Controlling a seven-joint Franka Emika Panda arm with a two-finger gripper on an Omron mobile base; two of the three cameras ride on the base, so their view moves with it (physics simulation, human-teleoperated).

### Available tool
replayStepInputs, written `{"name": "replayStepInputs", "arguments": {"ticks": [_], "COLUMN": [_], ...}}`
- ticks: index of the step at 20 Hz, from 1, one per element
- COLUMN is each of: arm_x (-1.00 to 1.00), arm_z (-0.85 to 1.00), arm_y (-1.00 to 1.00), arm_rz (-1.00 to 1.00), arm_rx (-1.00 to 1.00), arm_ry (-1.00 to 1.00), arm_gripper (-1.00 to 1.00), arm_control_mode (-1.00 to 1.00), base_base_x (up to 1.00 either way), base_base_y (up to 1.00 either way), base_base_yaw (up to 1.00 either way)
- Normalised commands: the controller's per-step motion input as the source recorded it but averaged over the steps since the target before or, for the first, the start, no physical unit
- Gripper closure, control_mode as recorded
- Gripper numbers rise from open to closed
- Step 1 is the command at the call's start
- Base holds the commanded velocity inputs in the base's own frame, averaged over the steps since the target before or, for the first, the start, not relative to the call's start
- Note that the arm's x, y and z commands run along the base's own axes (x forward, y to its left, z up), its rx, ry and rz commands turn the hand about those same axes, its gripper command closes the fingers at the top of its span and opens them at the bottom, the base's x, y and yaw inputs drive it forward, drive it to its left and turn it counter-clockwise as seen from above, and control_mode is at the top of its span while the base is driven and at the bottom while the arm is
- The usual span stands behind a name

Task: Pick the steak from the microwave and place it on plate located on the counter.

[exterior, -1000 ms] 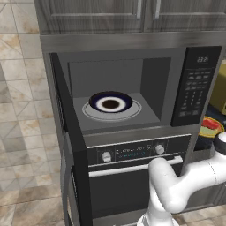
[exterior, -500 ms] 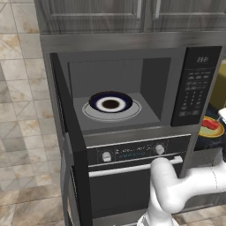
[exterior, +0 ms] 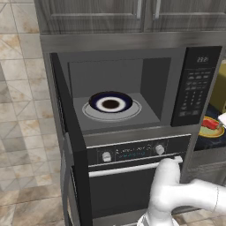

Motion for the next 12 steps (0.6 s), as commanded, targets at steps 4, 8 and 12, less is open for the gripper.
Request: {"name": "replayStepInputs", "arguments": {"ticks": [4, 8, 12], "arm_x": [-0.30, -0.02, -0.08], "arm_z": [0.25, 0.43, 0.37], "arm_y": [0.86, 0.58, 0.35], "arm_rz": [-0.26, -0.32, -0.33], "arm_rx": [-0.09, -0.07, -0.06], "arm_ry": [0.00, 0.00, 0.00], "arm_gripper": [-1.00, -1.00, -1.00], "arm_control_mode": [-1.00, -1.00, -1.00], "base_base_x": [0.00, 0.00, 0.00], "base_base_y": [0.00, 0.00, 0.00], "base_base_yaw": [0.00, 0.00, 0.00]}}
